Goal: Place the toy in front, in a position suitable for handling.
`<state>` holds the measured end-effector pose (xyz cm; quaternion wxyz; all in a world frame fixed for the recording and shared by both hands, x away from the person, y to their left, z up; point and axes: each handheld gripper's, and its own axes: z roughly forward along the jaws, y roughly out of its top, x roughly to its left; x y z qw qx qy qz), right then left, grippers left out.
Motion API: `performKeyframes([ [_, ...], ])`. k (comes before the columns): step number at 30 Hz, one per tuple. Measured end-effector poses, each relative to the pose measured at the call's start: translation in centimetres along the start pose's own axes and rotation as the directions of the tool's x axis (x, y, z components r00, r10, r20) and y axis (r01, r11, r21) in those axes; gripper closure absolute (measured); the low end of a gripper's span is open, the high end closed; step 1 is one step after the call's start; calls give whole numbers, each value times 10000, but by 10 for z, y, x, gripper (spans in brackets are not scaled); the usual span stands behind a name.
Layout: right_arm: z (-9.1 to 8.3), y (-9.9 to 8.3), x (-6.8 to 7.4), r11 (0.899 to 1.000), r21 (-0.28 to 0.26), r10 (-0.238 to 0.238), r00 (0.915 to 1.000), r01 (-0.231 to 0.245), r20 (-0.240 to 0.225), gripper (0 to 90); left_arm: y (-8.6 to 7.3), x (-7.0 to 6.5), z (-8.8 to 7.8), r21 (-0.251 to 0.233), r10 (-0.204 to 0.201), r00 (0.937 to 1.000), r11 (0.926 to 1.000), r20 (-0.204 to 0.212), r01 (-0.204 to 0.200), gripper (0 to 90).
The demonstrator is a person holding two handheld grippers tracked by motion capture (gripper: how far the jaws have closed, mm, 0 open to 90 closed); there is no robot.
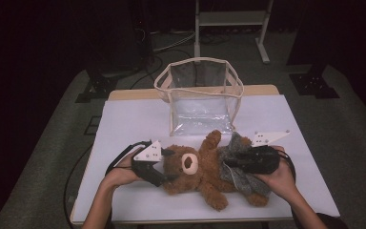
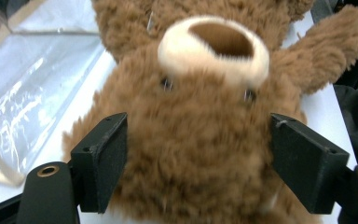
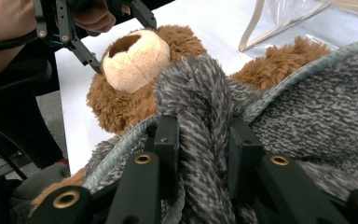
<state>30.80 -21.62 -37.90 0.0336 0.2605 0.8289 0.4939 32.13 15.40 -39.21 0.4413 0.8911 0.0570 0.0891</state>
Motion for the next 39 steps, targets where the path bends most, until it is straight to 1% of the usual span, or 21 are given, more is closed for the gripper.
performKeyframes([
  [3,0,-1,-2,10000,-43,53,10000,-54,-42,688,-4,2,3,-31,-185,9997,9998,141,185,249],
  [6,0,-1,-3,9999,-75,82,10000,-82,-35,687,-5,1,6,-119,-358,9992,9993,189,361,282],
  [11,-2,0,-3,10000,-26,58,9999,-58,85,686,-5,0,10,-212,-364,9992,9991,174,368,319],
  [14,-4,2,-3,10000,20,-47,9995,46,301,686,-4,-1,14,-310,-421,9990,9986,161,426,327],
  [19,-12,6,-2,9999,46,-120,9982,117,587,688,3,-5,23,-452,-351,9993,9983,97,355,333],
  [20,-14,8,-2,9999,3,-161,9978,161,639,688,5,-6,26,-540,-347,9994,9979,82,351,333],
  [23,-15,13,2,9995,-43,-300,9976,304,629,689,14,-10,38,-703,-265,9996,9972,80,270,336],
  [25,-12,18,7,9989,-34,-455,9977,457,498,689,21,-13,47,-724,-173,9998,9972,60,176,336],
  [28,-1,24,15,9972,121,-736,9971,734,197,688,28,-18,57,-732,-45,10000,9973,73,50,335],
  [31,12,22,18,9954,438,-849,9964,847,37,688,26,-18,57,-559,70,9999,9984,89,-65,329],
  [32,14,20,17,9962,434,-754,9971,756,-65,689,25,-18,55,-644,6,9999,9979,112,1,321],
  [33,14,18,14,9969,446,-639,9979,645,-126,689,23,-17,52,-619,26,10000,9981,91,-20,316],
  [35,12,14,11,9974,501,-516,9987,517,-31,689,21,-16,47,-723,-11,10000,9974,23,13,319],
  [36,10,12,10,9982,454,-398,9991,403,-114,689,20,-16,45,-772,-32,10000,9970,6,32,336],
  [37,8,11,9,9987,390,-322,9993,329,-190,689,19,-17,46,-862,-121,9999,9962,37,124,355],
  [39,7,14,9,9987,392,-328,9992,337,-219,689,18,-18,50,-804,-165,9998,9966,72,170,367],
])
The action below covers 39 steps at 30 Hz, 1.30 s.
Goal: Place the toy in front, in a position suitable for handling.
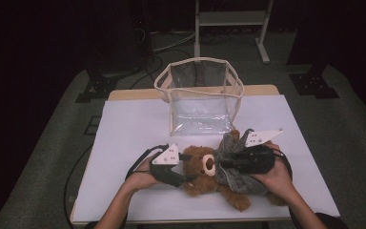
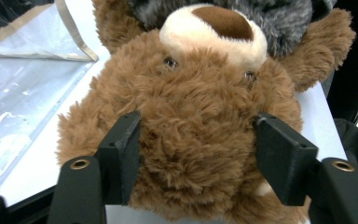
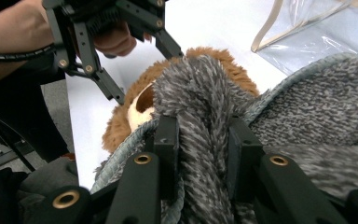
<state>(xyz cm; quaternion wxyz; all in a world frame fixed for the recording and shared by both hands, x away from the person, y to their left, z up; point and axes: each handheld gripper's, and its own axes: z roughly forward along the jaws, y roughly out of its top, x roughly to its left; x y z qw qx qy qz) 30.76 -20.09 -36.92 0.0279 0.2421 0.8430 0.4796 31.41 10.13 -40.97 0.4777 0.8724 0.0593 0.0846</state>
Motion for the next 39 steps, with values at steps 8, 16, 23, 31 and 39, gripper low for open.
performKeyframes([
  [8,26,41,-8,9995,168,-243,9978,254,-611,688,0,-6,2,105,370,9993,9993,-86,-369,370],
  [16,83,67,-20,9889,1438,-196,9925,370,-1206,688,0,-10,2,312,767,9970,9966,24,-768,375],
  [23,86,68,-27,9855,1692,71,9927,136,-1207,688,0,-9,1,319,893,9960,9955,58,-895,369],
  [31,32,53,-21,9970,771,40,9966,24,-825,689,-2,-2,1,115,479,9988,9988,-121,-478,356],
  [39,-5,32,6,9984,449,-311,9984,332,-468,687,-1,8,4,-159,-291,9946,9995,-996,277,339],
])
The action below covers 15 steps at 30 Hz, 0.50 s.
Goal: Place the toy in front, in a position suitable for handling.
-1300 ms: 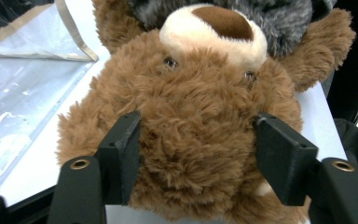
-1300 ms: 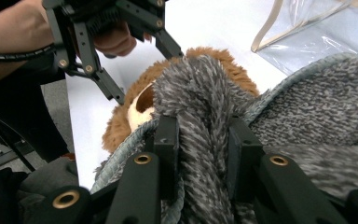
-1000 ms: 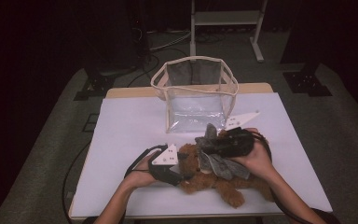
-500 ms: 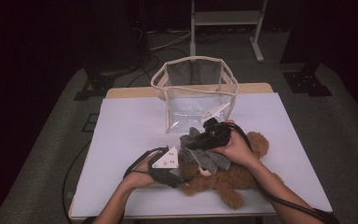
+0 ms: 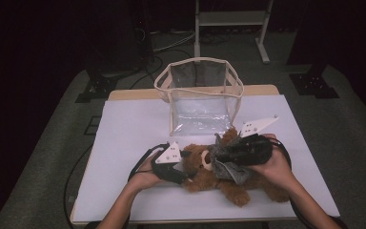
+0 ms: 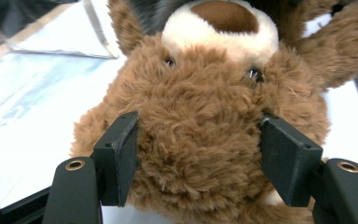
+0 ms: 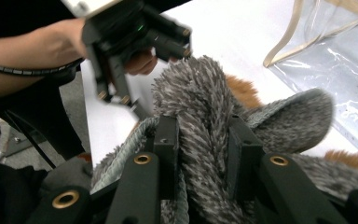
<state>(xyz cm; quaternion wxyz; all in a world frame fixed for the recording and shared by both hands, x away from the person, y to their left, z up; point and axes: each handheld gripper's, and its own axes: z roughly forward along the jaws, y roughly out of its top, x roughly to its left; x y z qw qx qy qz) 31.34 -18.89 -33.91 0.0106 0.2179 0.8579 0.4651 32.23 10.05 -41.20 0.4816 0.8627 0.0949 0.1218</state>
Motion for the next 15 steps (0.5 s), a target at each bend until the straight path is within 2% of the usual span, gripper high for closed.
performKeyframes([
  [2,2,-4,5,10000,42,-33,10000,34,-60,685,0,2,0,-35,-87,9998,10000,-187,87,339],
  [5,15,-6,6,9995,297,-147,9997,142,171,685,1,3,-3,-73,-109,9998,9999,-156,108,343],
  [8,28,-6,-1,9995,272,-139,9996,132,258,689,0,5,-8,-48,-26,9999,10000,-104,26,358],
  [11,31,-1,-11,9999,86,-81,9976,76,693,690,-2,7,-12,-15,8,9999,10000,112,-7,358],
  [15,34,4,-25,9999,75,113,9956,-120,925,690,-5,7,-9,77,-44,10000,10000,37,43,371],
])
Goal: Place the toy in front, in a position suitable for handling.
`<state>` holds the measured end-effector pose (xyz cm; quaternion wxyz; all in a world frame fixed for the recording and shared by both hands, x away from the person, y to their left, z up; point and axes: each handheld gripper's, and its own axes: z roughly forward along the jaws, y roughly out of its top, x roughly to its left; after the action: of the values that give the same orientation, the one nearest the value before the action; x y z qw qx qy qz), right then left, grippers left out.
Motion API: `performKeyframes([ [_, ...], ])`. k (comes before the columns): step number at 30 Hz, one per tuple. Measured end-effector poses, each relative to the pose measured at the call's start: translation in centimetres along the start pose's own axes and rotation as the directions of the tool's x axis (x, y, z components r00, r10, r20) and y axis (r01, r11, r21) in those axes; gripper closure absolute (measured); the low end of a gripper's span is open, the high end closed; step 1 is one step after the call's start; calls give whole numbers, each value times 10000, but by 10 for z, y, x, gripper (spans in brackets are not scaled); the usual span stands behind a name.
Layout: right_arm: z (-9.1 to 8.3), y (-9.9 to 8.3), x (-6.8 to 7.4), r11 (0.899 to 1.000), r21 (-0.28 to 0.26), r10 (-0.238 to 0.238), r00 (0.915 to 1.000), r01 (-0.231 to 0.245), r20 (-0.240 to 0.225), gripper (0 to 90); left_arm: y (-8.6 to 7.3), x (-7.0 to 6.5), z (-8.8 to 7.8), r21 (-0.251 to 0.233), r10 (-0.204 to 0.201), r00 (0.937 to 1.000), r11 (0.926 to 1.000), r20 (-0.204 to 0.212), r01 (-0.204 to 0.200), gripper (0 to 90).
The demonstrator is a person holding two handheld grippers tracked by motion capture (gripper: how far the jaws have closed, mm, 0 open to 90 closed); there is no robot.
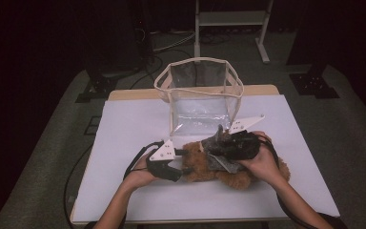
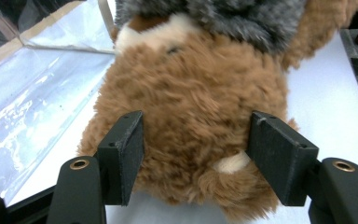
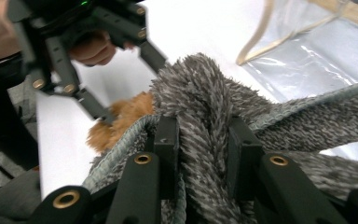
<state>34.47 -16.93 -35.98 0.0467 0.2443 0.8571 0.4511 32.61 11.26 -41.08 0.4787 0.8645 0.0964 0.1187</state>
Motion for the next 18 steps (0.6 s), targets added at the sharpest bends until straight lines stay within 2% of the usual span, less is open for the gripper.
performKeyframes([
  [2,0,3,1,9999,55,-117,9999,116,84,691,0,0,2,-87,-51,9998,9999,-178,49,387],
  [5,-2,9,12,9988,52,-488,9987,488,130,694,2,0,5,-74,-27,9995,10000,-324,25,388],
  [9,1,14,26,9960,-4,-892,9959,892,-114,694,3,1,6,-43,-55,9978,10000,-660,52,390],
  [12,5,10,28,9945,240,-1018,9948,1020,-104,694,2,1,5,-59,-131,9978,9999,-653,127,389],
  [15,2,-2,23,9953,396,-889,9960,887,27,696,2,2,5,-75,-156,9983,9999,-570,152,390],
  [18,-4,-7,19,9982,232,-547,9984,550,-133,696,2,2,7,-108,-187,9990,9998,-406,182,389],
])
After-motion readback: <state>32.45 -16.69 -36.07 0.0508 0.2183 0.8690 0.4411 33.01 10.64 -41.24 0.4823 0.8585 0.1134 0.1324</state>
